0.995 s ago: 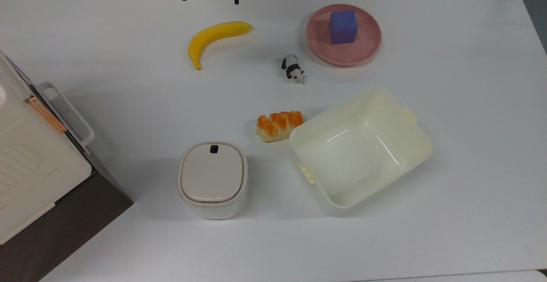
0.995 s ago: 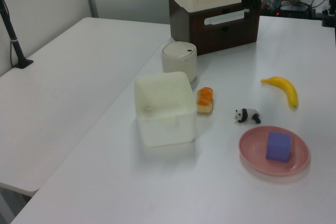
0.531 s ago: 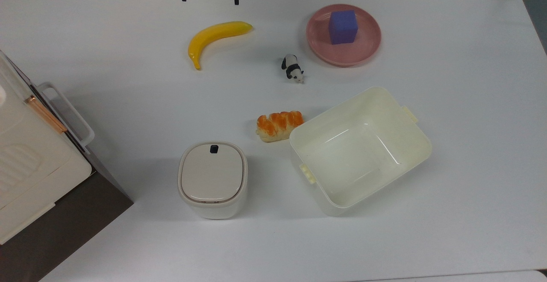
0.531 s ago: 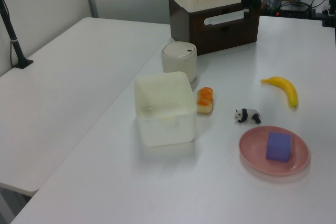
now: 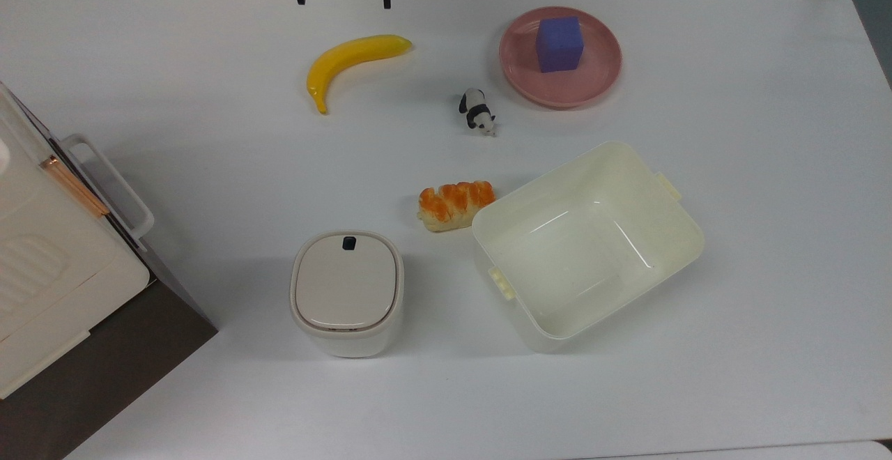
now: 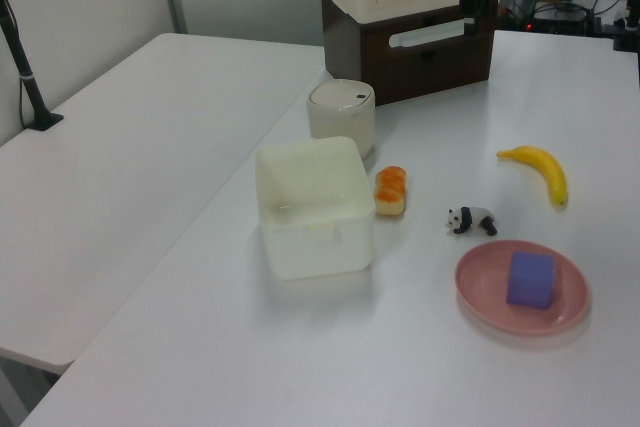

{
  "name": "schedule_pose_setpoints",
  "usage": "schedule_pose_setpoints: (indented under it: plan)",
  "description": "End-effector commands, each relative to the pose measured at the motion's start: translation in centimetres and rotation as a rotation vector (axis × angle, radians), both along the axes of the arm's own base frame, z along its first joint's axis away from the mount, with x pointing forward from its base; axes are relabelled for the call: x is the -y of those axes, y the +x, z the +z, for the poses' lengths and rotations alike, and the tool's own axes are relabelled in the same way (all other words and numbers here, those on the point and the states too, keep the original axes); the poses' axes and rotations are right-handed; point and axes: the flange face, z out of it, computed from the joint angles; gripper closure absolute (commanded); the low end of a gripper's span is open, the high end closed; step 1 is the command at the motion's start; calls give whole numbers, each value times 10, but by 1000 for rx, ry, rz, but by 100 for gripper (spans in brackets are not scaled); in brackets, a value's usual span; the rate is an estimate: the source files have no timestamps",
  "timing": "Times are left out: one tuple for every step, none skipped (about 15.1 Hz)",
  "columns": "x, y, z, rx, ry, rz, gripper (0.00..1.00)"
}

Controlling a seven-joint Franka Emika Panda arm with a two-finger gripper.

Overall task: Slide open the drawer
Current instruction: 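Move the gripper toward the brown drawer's white handle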

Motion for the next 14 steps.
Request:
schedule_pose_setpoints:
  plan:
    - [-6,3,-8,5,21,29,0]
    - [-6,3,-8,4,22,44,0]
    - [-6,3,-8,3,23,69,0]
    - [-5,4,-9,2,24,127,0]
    - [-3,4,-9,0,26,182,0]
    - [-1,4,-9,-3,30,254,0]
    - [1,4,-11,-8,33,318,0]
    - [3,8,-17,-20,37,361,0]
    - [4,10,-21,-25,39,389,0]
    - [6,14,-29,-40,33,414,0]
    - [7,19,-35,-41,31,448,0]
    - [8,23,-39,-32,24,485,0]
    - [11,30,-45,-23,13,519,0]
    - [16,35,-49,-8,-2,528,0]
